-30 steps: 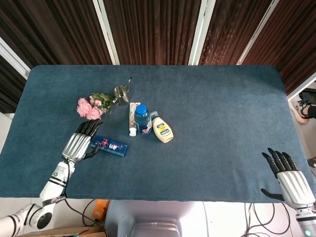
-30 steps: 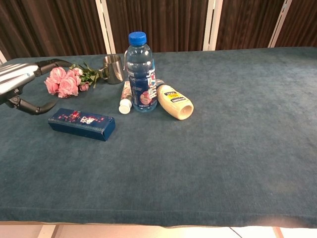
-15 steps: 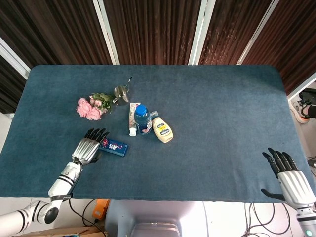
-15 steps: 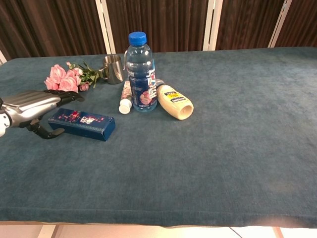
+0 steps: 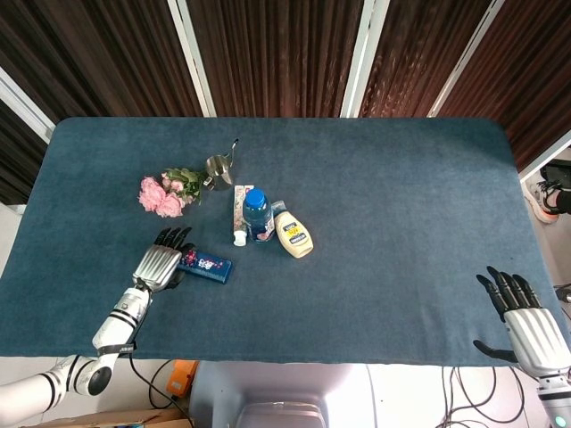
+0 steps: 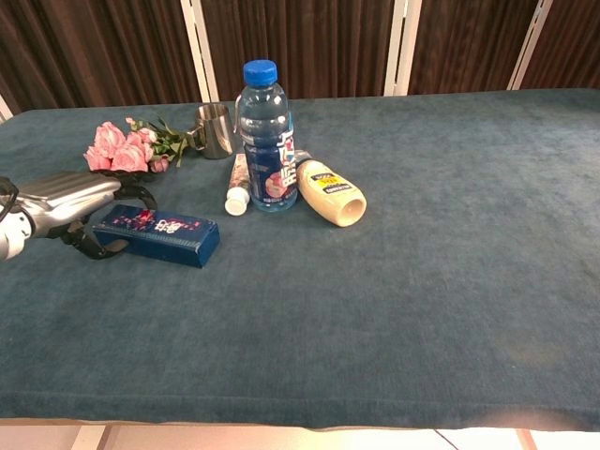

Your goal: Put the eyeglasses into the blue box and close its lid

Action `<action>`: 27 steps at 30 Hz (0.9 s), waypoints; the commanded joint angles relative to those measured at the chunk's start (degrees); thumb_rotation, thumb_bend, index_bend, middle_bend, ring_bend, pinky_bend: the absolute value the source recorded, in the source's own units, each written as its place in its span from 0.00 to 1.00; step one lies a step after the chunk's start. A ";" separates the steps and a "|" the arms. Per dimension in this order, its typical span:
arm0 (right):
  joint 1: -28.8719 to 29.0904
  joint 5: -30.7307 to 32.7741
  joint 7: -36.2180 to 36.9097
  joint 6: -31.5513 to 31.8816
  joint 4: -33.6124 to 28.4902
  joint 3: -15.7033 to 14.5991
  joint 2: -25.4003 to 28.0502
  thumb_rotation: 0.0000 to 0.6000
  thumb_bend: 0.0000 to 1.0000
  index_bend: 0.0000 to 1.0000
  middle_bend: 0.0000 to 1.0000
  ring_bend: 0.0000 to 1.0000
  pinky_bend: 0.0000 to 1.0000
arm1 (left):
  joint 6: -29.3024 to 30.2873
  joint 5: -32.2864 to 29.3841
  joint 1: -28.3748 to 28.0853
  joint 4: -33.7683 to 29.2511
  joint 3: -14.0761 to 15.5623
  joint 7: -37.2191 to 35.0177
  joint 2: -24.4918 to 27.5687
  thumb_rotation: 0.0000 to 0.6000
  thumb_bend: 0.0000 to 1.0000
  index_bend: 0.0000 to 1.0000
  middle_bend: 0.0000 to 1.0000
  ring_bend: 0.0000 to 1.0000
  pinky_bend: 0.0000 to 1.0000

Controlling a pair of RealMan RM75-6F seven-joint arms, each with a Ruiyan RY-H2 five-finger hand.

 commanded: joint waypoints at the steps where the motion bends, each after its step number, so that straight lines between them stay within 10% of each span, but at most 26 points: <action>1: 0.01 -0.01 -0.01 0.00 -0.01 0.00 -0.02 1.00 0.22 0.00 0.00 0.00 0.08 | 0.08 0.20 0.20 -0.69 -0.01 -1.06 0.35 1.00 0.40 0.19 0.00 0.00 0.05; 4: 0.01 -0.14 -0.03 -0.01 -0.02 -0.06 -0.03 1.00 0.22 0.00 0.00 0.00 0.08 | 1.09 1.02 0.60 -1.96 0.03 -2.04 1.12 1.00 0.39 0.01 0.00 0.00 0.05; 16: 0.05 0.04 -0.76 -0.29 0.04 -0.09 -0.22 1.00 0.22 0.00 0.00 0.00 0.08 | 26.90 14.07 16.99 -18.68 8.58 -7.85 17.37 1.00 0.37 0.00 0.00 0.00 0.05; 21: -0.12 0.50 -2.36 -0.08 -0.23 0.14 -0.95 1.00 0.22 0.00 0.00 0.00 0.08 | 44.83 20.25 27.98 -12.30 11.41 -15.62 17.32 1.00 0.37 0.00 0.00 0.00 0.02; 27: -0.05 0.36 -3.97 -0.13 -0.51 0.19 -1.82 1.00 0.22 0.00 0.00 0.00 0.08 | 48.76 22.22 30.87 -10.11 10.88 -17.72 17.91 1.00 0.37 0.00 0.00 0.00 0.01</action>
